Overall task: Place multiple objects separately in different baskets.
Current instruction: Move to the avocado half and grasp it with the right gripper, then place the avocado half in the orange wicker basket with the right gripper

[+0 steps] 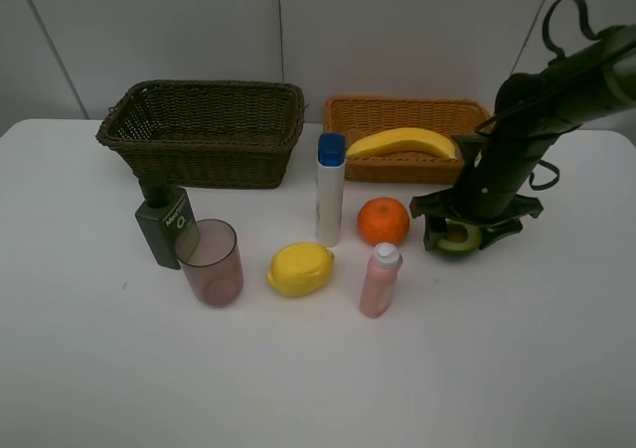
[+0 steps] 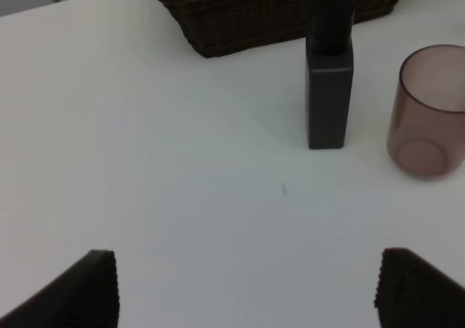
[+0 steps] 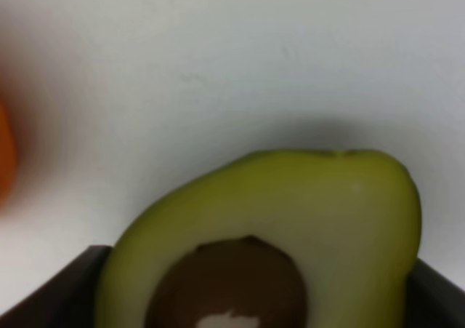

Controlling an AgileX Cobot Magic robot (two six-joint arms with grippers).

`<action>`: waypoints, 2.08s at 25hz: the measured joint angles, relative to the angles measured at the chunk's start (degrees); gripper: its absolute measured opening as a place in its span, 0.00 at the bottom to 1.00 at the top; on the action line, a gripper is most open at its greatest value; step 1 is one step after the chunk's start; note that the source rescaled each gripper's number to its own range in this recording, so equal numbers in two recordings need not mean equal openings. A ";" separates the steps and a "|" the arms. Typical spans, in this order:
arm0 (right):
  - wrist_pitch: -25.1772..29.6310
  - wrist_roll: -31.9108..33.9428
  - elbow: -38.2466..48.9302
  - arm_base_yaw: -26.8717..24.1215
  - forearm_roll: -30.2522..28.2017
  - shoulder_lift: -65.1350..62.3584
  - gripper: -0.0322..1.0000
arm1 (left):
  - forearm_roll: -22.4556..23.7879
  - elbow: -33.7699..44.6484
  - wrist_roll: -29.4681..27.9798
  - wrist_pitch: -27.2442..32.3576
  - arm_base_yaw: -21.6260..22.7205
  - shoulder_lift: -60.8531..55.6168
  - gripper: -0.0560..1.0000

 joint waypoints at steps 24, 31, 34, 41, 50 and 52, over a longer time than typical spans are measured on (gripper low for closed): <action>1.26 0.00 0.00 0.00 -2.97 0.00 0.67 | 0.00 0.00 0.00 0.00 0.00 0.00 0.95; 3.82 -0.12 0.00 0.00 -3.52 -2.28 0.66 | 0.00 0.00 0.00 0.00 0.00 0.00 0.95; 4.84 -0.12 0.00 0.00 -3.52 -3.95 0.66 | 0.00 0.00 0.00 0.00 0.00 0.00 0.95; 8.19 -0.24 0.00 0.00 -3.52 -8.14 0.66 | 0.00 0.00 0.00 0.00 0.00 0.00 0.95; 10.53 -0.29 -1.57 0.00 -3.52 -13.34 0.66 | 0.00 0.00 0.00 0.00 0.00 0.00 0.95; 11.77 -0.29 -3.17 0.00 -3.52 -14.03 0.66 | 0.00 0.00 0.00 0.00 0.00 0.00 0.95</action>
